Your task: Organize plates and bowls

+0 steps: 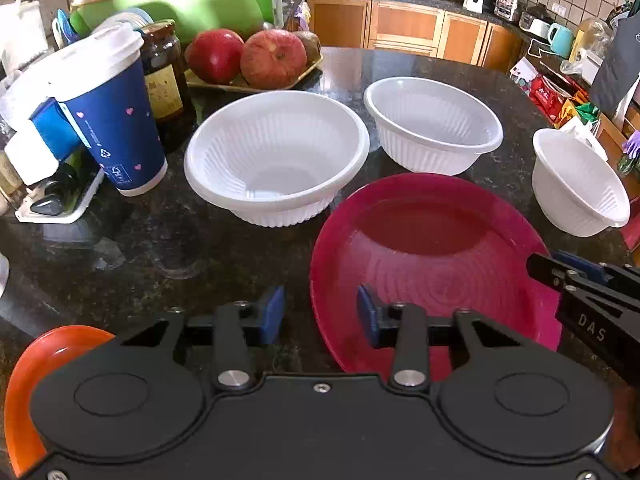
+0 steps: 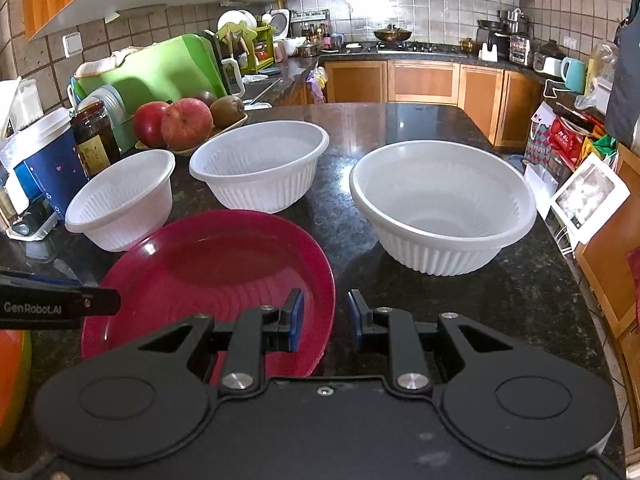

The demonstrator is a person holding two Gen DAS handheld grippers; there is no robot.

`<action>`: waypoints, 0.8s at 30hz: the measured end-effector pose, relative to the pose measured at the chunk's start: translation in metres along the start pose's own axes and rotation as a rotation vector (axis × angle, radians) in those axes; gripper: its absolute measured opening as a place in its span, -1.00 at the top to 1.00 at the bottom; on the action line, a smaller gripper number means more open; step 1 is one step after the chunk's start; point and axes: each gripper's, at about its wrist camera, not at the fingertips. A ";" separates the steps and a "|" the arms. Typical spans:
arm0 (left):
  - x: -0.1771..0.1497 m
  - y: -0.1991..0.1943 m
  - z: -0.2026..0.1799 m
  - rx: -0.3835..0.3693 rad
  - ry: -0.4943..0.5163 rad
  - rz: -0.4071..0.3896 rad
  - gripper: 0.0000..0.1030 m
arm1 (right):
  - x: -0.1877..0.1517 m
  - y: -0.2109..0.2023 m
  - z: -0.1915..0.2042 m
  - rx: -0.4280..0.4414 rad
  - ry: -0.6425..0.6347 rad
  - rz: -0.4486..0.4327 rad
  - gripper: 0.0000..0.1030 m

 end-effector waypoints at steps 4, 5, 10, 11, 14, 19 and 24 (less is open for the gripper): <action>0.000 0.006 0.001 -0.026 -0.002 0.025 0.25 | 0.001 0.003 -0.001 0.001 -0.001 0.009 0.51; 0.000 0.007 0.001 -0.027 -0.001 0.028 0.28 | 0.001 0.004 -0.001 0.000 -0.001 0.011 0.51; 0.001 0.009 0.001 -0.033 0.002 0.033 0.32 | 0.001 0.008 -0.001 0.001 -0.003 0.021 0.51; 0.002 0.009 0.001 -0.032 0.001 0.034 0.33 | 0.001 0.008 -0.001 0.001 -0.004 0.020 0.51; 0.003 0.012 0.001 -0.035 -0.004 0.040 0.40 | 0.001 0.009 -0.001 0.003 -0.005 0.018 0.51; 0.004 0.012 0.001 -0.034 -0.009 0.039 0.42 | 0.001 0.010 0.000 0.008 -0.008 0.016 0.52; 0.003 0.011 0.000 -0.028 -0.008 0.039 0.43 | -0.001 0.008 -0.002 -0.007 0.000 0.012 0.69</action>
Point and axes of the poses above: each gripper's, at about its wrist camera, not at the fingertips, and y roughly the way its jaws point, z to its left, x to its top, and after that the axes turned 11 degrees about y, right-handed
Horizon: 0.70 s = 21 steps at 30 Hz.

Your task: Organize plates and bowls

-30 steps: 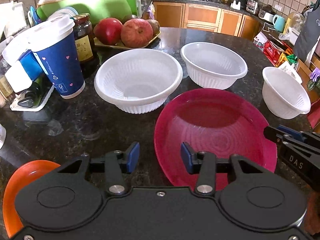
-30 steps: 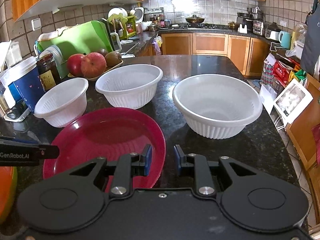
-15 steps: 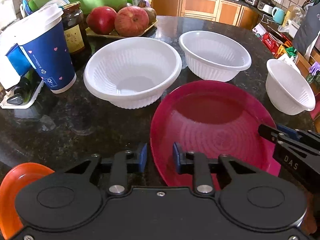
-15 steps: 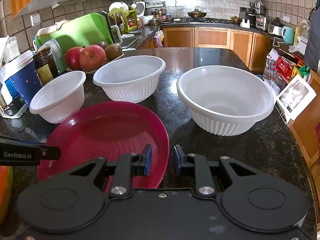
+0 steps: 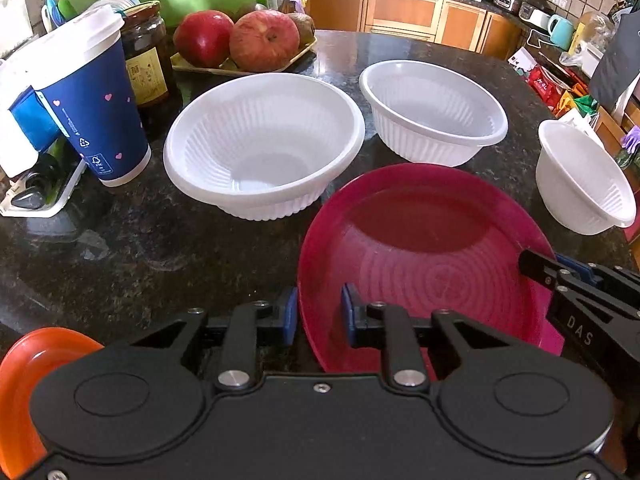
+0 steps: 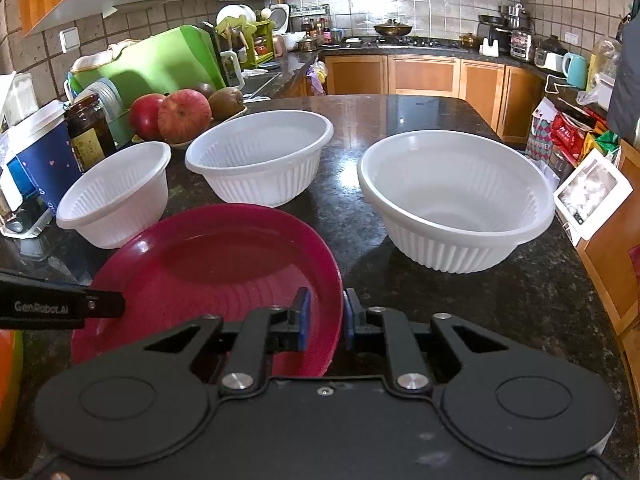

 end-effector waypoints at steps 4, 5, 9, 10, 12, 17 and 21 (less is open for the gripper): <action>-0.003 -0.002 0.000 -0.004 -0.001 0.004 0.43 | -0.001 -0.003 -0.002 -0.002 0.019 0.005 0.78; -0.005 -0.003 -0.001 -0.004 0.002 0.005 0.43 | -0.002 -0.004 -0.002 -0.003 0.022 0.007 0.78; -0.011 -0.010 -0.006 -0.009 0.013 0.010 0.43 | -0.007 -0.010 -0.002 -0.008 0.029 0.012 0.79; -0.014 -0.012 -0.007 -0.014 0.017 0.012 0.43 | -0.009 -0.012 -0.003 -0.011 0.033 0.013 0.79; -0.020 -0.016 -0.009 -0.026 0.031 0.017 0.43 | -0.012 -0.017 -0.004 -0.015 0.041 0.015 0.79; -0.033 -0.026 -0.017 -0.032 0.068 0.011 0.42 | -0.024 -0.030 -0.007 -0.031 0.050 0.017 0.78; -0.032 -0.026 -0.019 -0.013 0.046 0.003 0.42 | -0.027 -0.030 -0.004 -0.038 0.035 0.001 0.78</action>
Point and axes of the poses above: each gripper's, at about its wrist camera, not at the fingertips, and y roughly the way its jaws point, z to its left, x to its top, and after that the axes turned 11 degrees about y, right-handed
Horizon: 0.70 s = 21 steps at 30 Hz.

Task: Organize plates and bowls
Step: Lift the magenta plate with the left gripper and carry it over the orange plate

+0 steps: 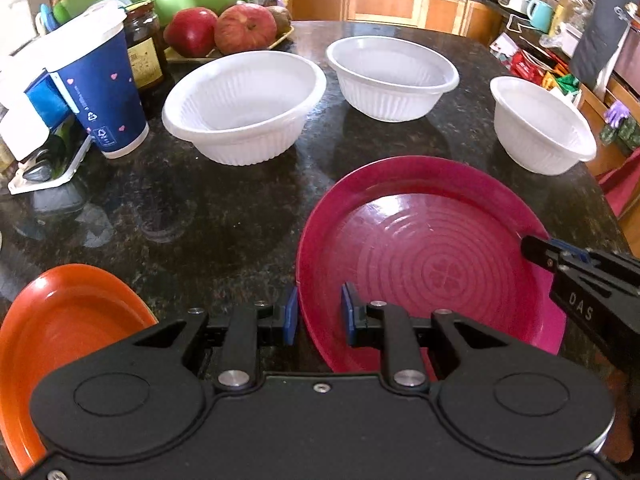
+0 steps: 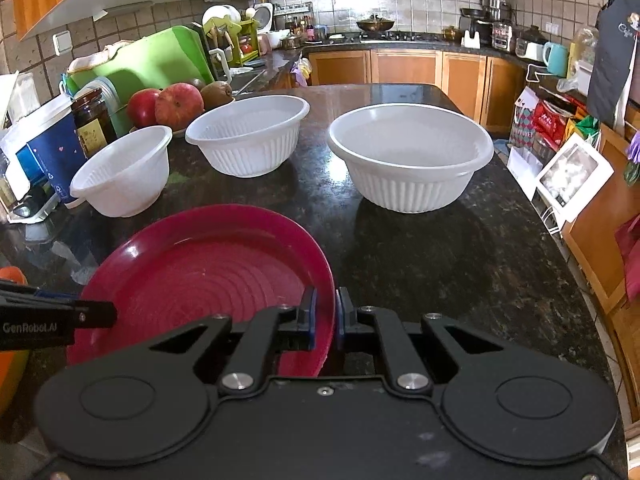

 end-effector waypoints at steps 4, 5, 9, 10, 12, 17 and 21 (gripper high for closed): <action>0.000 0.001 -0.001 0.005 -0.022 -0.003 0.42 | -0.002 0.002 0.002 0.001 -0.025 -0.012 0.73; 0.000 0.001 -0.001 0.009 -0.023 -0.003 0.42 | -0.002 0.001 0.002 0.000 -0.041 -0.013 0.73; -0.001 0.001 -0.004 0.024 -0.030 -0.013 0.42 | -0.003 0.001 0.002 0.002 -0.087 -0.017 0.72; -0.001 0.002 -0.004 0.028 -0.034 -0.014 0.42 | -0.003 0.000 0.001 0.006 -0.083 -0.019 0.72; -0.001 0.002 -0.005 0.034 -0.042 -0.014 0.43 | -0.004 -0.001 -0.002 0.015 -0.078 -0.021 0.72; -0.001 -0.001 -0.006 0.036 -0.056 -0.012 0.47 | -0.006 -0.003 -0.003 0.014 -0.075 -0.027 0.76; -0.003 -0.007 -0.007 0.038 -0.063 -0.022 0.60 | -0.006 -0.008 -0.005 0.017 -0.067 -0.036 0.78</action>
Point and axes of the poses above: each gripper's, at about its wrist camera, not at the fingertips, and y roughly the way its jaws point, z to its left, x to its top, and after that the axes turned 11 degrees about y, right-handed
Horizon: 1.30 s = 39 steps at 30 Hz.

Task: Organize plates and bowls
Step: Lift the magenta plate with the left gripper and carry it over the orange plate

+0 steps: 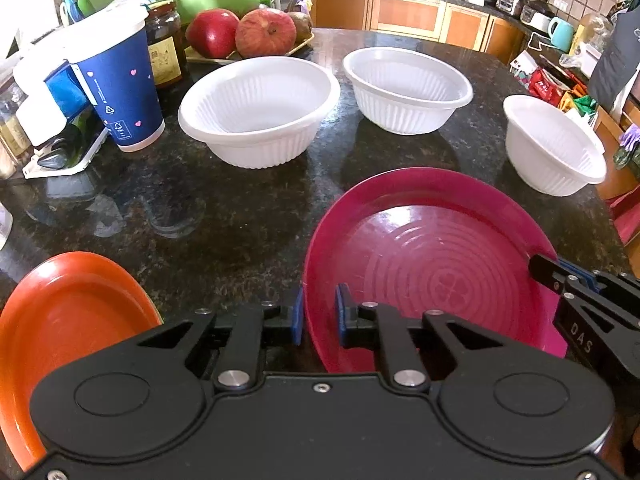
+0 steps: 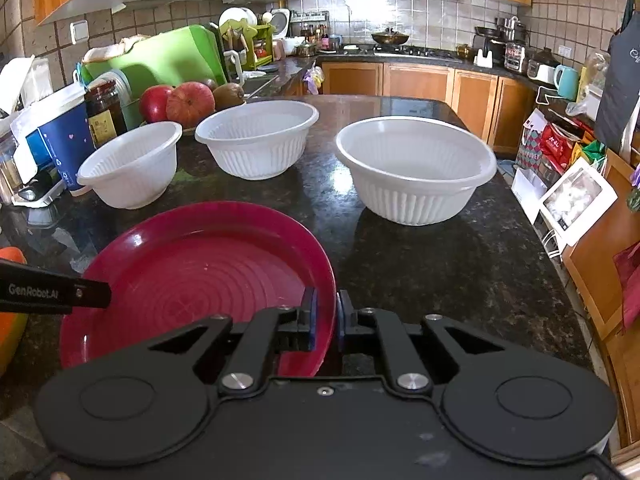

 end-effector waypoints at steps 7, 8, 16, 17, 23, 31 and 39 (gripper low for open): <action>-0.004 -0.024 -0.005 0.017 0.024 -0.056 0.60 | 0.000 -0.018 0.004 0.000 -0.013 -0.046 0.78; -0.005 -0.027 -0.004 0.018 0.026 -0.066 0.60 | 0.000 -0.022 0.005 0.000 -0.014 -0.054 0.78; -0.014 -0.050 0.014 0.011 0.021 -0.115 0.60 | -0.004 -0.048 0.026 0.004 -0.041 -0.115 0.78; -0.016 -0.053 0.019 0.009 0.020 -0.122 0.60 | -0.004 -0.051 0.031 0.005 -0.043 -0.122 0.78; -0.028 -0.071 0.049 0.021 0.028 -0.154 0.59 | -0.011 -0.067 0.066 0.020 -0.062 -0.157 0.78; -0.054 -0.087 0.105 0.048 0.021 -0.151 0.59 | -0.028 -0.074 0.130 0.060 -0.092 -0.149 0.78; -0.077 -0.092 0.158 0.065 0.011 -0.134 0.59 | -0.053 -0.075 0.190 0.076 -0.121 -0.111 0.77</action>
Point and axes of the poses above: each gripper's, at about its wrist camera, not at the fingertips, and y roughly the way its jaws point, z to its left, x to its top, and after that the axes turned 11 degrees about y, right-handed
